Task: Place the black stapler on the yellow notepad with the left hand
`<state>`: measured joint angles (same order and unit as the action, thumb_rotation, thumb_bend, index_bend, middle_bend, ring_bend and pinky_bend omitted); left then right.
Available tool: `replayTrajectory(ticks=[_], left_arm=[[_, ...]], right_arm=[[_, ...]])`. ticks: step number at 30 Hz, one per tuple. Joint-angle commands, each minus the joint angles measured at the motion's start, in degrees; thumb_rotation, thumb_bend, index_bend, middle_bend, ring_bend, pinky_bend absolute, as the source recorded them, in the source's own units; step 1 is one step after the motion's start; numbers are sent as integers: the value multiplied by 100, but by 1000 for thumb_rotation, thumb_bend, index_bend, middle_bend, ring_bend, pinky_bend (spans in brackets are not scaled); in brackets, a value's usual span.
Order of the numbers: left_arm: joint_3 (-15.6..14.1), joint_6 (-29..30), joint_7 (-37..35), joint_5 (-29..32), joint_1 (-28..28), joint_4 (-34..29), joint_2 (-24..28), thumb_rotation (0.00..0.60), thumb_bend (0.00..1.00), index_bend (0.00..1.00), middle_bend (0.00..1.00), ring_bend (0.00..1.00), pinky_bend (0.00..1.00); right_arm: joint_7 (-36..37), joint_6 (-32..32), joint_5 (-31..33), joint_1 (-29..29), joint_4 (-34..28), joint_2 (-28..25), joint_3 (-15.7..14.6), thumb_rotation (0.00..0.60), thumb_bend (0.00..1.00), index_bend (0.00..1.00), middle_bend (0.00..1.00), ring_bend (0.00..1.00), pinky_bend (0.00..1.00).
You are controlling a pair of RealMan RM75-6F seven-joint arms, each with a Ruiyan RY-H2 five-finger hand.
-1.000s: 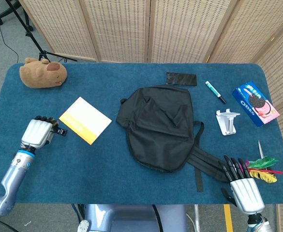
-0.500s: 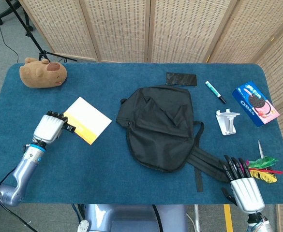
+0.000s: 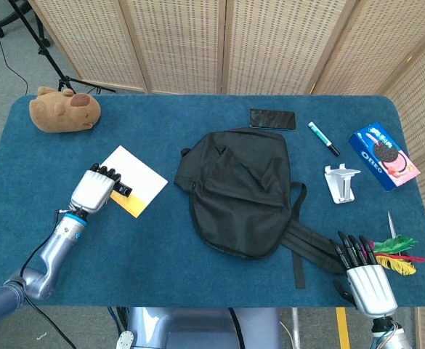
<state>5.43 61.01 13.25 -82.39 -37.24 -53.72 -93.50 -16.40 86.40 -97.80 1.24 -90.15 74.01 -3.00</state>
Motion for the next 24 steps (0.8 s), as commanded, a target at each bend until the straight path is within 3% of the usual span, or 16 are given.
replayTrajectory(ticks=[1, 5, 13, 21, 24], left_arm=[[-28, -18, -15, -26, -19, 74, -49, 600, 533, 724, 432, 358, 323], [-17, -46, 87, 50, 6, 109, -77, 600, 519, 711, 416, 355, 323], [50, -140, 465, 249, 22, -92, 14, 600, 489, 314, 159, 164, 306], [124, -80, 697, 364, 26, -179, 3, 600, 480, 87, 15, 38, 192], [139, -46, 721, 369, 23, -203, 19, 600, 477, 54, 0, 6, 157]], right_arm=[[1, 5, 1, 0, -2, -2, 2, 600, 337, 67, 0, 0, 0], [-8, 25, -7, -2, -5, 2, 5, 600, 337, 67, 0, 0, 0], [-20, 83, -43, -9, -1, 20, 9, 600, 337, 67, 0, 0, 0], [2, 112, -66, -3, 16, 27, 14, 600, 337, 67, 0, 0, 0], [2, 117, -70, -1, 17, 28, 15, 600, 337, 67, 0, 0, 0]])
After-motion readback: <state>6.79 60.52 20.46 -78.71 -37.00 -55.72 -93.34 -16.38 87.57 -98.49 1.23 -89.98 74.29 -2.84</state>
